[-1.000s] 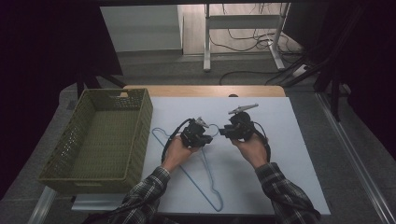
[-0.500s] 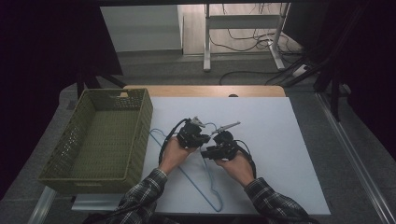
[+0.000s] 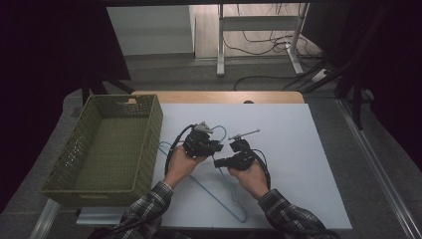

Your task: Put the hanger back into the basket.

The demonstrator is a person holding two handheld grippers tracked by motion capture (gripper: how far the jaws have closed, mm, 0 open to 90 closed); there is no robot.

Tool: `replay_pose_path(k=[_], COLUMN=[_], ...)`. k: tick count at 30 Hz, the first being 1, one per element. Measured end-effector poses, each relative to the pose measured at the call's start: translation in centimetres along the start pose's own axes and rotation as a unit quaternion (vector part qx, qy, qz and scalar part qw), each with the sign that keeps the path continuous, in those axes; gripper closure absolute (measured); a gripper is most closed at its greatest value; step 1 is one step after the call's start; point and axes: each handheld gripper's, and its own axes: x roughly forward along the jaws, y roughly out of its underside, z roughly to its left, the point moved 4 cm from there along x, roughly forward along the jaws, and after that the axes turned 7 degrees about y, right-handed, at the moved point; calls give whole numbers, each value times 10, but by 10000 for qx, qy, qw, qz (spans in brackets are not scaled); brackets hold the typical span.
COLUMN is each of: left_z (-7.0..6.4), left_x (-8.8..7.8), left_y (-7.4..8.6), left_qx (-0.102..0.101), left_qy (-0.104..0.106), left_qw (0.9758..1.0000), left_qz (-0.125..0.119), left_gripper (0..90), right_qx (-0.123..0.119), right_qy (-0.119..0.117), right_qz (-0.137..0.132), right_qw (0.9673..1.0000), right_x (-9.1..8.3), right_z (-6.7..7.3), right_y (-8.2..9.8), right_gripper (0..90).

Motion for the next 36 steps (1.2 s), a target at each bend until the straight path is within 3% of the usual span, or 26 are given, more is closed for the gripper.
replay_pose_path(k=[2,4,7,8,14,18,19,20,23,26,31,35,36], left_z=[-4,-11,-15,-18,-27,-30,-31,-32,-37,-44,-46,-48,-48], left_x=[-10,-27,-37,-42,-67,-73,-75,-76,-77,-77,-74,-66,-66], left_y=[-2,-5,-5,-5,11,20,23,25,28,25,20,15,15], left_qx=[60,97,133,163,273,329,374,422,565,760,859,1078,1078], left_qy=[-28,18,87,115,214,227,226,235,277,360,413,529,529], left_qw=[10000,9999,9999,9998,9992,9986,9982,9979,9966,9947,9931,9886,9886], left_qz=[9,-76,-67,-17,204,341,400,437,534,591,680,904,904], left_gripper=[640,508,394,394,202,206,206,220,239,268,336,435,443], right_qx=[-145,-288,-468,-549,-1104,-1470,-1470,-1696,-1919,-1990,-2089,-2189,-2189], right_qy=[122,134,198,211,274,254,254,283,337,326,270,202,202], right_qz=[-20,-52,-64,-67,-99,-84,-84,-54,22,49,56,58,58], right_qw=[9998,9995,9987,9982,9935,9888,9888,9851,9808,9795,9775,9755,9755], right_x=[-4,-15,-22,-26,-55,-69,-69,-75,-80,-84,-86,-87,-87], right_z=[0,1,1,1,5,8,8,9,11,11,14,19,19], right_y=[-1,-3,-4,-4,-7,-4,-4,0,5,10,17,18,18], right_gripper=[869,870,870,870,869,869,869,869,869,869,869,869,869])
